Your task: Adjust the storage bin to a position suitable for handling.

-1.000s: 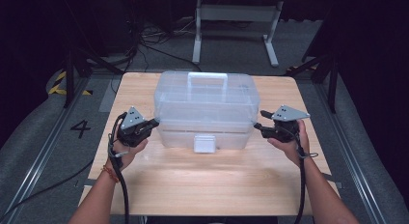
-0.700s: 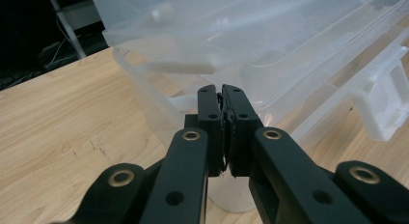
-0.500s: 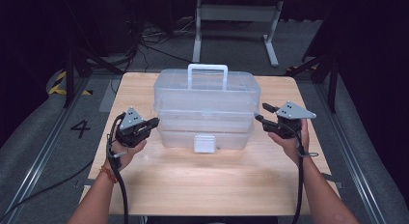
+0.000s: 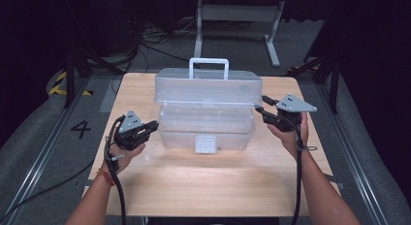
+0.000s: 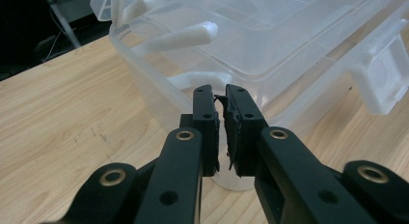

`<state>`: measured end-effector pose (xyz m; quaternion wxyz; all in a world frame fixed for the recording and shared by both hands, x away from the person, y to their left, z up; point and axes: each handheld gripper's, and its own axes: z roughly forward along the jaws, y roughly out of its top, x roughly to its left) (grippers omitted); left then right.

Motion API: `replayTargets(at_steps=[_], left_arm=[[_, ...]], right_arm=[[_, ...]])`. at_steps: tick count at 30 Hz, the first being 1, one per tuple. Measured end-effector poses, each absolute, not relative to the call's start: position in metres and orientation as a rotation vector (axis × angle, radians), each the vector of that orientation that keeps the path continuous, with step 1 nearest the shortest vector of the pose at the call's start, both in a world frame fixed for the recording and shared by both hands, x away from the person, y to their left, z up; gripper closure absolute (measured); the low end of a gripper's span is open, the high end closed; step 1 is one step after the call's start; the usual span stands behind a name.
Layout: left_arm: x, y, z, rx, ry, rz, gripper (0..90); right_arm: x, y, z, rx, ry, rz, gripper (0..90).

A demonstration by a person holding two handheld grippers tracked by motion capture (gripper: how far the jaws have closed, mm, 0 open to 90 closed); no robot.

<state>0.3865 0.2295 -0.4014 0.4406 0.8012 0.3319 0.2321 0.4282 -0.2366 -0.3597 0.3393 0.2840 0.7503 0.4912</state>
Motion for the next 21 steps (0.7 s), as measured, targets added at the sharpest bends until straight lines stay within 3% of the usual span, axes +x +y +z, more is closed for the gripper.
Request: replayTargets(at_steps=[21], left_arm=[[0.381,0.228,-0.403,2.004,0.793,0.552,78.6]], right_arm=[[0.447,-0.224,-0.346,0.787,1.846,1.291,62.4]])
